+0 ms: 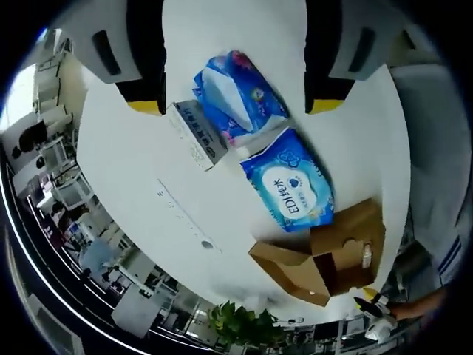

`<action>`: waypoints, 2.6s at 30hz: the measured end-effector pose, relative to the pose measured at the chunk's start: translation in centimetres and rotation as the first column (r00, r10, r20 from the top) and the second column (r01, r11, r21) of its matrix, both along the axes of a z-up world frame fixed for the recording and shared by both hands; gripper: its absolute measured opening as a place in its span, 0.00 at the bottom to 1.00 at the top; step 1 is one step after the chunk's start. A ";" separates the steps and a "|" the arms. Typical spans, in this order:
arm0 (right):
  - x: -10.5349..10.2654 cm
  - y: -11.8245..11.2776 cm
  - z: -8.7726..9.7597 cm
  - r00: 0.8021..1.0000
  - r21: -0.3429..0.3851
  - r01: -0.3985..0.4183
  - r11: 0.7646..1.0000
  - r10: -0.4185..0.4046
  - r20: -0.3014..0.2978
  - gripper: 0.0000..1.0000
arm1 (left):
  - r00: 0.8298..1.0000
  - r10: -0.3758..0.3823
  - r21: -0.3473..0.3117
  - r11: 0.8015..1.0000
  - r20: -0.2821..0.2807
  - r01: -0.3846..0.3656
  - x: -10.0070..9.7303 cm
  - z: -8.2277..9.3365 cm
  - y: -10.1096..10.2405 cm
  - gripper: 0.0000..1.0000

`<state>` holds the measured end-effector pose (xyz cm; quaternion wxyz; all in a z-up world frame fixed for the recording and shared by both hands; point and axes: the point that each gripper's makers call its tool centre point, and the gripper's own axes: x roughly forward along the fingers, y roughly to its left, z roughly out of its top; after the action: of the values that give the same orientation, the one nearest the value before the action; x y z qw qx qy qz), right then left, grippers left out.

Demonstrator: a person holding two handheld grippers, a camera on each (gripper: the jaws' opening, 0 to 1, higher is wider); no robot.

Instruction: Operate the shoe box by opening the lid, removing the specified soft item, and placing it in the target area until the item is outside and the box remains undamaged.

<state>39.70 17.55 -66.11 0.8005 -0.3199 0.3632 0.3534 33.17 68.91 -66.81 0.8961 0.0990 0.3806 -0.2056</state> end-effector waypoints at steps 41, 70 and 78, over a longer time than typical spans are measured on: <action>-13.7 4.3 5.1 0.960 0.305 0.236 0.923 -0.269 0.072 0.96 | 0.720 -0.592 0.161 0.722 -0.362 0.673 0.0 -5.0 -5.7 0.62; -14.2 3.3 3.0 0.945 0.279 0.313 0.908 -0.326 -0.001 0.95 | 0.404 -0.687 0.114 0.426 -0.604 0.897 -2.8 -10.2 -5.3 0.45; -14.1 4.4 2.6 0.953 0.286 0.294 0.912 -0.304 -0.009 0.95 | 0.402 -0.693 0.123 0.416 -0.599 0.901 -3.6 -10.8 -5.4 0.27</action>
<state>25.64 21.94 -63.55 0.8890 -0.1488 0.3390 0.2694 29.57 63.48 -77.61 0.5106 0.4166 0.5153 -0.5478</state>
